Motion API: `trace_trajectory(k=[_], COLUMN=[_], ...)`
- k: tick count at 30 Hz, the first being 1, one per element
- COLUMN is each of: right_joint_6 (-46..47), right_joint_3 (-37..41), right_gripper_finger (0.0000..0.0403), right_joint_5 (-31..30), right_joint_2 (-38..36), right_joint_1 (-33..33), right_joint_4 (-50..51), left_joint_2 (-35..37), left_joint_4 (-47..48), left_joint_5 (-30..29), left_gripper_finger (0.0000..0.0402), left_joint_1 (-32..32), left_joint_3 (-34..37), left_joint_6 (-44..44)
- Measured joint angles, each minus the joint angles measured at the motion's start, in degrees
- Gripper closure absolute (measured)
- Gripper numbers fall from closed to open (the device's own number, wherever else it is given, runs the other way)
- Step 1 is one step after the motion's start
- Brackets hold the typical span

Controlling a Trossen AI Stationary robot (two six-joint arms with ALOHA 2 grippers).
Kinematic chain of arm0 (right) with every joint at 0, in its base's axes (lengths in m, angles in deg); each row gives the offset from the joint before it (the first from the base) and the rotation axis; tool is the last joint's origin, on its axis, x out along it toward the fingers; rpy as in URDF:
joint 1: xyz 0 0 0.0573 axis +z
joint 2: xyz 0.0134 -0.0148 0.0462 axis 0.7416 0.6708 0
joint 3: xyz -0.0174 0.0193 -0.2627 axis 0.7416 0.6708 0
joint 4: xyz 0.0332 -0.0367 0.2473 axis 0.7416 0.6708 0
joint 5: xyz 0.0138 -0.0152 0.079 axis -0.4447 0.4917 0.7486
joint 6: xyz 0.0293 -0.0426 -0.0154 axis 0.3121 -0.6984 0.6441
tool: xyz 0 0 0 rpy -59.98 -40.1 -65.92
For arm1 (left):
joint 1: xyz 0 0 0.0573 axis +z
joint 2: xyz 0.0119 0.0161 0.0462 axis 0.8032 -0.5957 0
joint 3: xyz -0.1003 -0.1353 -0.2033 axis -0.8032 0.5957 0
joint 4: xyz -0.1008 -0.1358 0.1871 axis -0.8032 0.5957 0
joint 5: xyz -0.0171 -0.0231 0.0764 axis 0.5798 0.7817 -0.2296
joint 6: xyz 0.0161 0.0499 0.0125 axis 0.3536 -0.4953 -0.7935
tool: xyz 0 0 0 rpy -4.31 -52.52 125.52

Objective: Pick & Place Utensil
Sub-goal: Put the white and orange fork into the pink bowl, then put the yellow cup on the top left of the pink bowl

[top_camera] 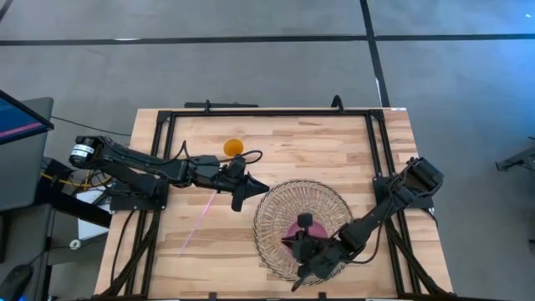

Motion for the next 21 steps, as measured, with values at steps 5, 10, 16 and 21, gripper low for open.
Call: trace_trajectory(k=[5, 10, 16, 21], right_joint_6=[0.1, 0.1, -1.0, -1.4], right_joint_3=[0.0, 0.0, -0.6, -2.0], right_gripper_finger=[0.0351, 0.0323, 0.0309, 0.0310], right_joint_5=[0.0, 0.0, 0.0, 0.0], right_joint_2=[0.0, 0.0, -2.1, -6.6], right_joint_1=[-0.7, -0.6, -0.5, -0.5], right_joint_4=[0.0, 0.0, 0.2, 0.9], left_joint_2=[0.0, 0.0, 0.0, 0.0], left_joint_4=[0.0, 0.0, 0.0, 0.0], left_joint_5=[0.0, 0.0, 0.0, 1.0], left_gripper_finger=[0.0380, 0.0380, 0.0380, 0.0380], left_joint_1=[0.0, 0.0, 0.0, 0.0], left_joint_3=[0.0, 0.0, 0.0, 0.0], left_joint_6=[0.0, 0.0, 0.0, -1.2])
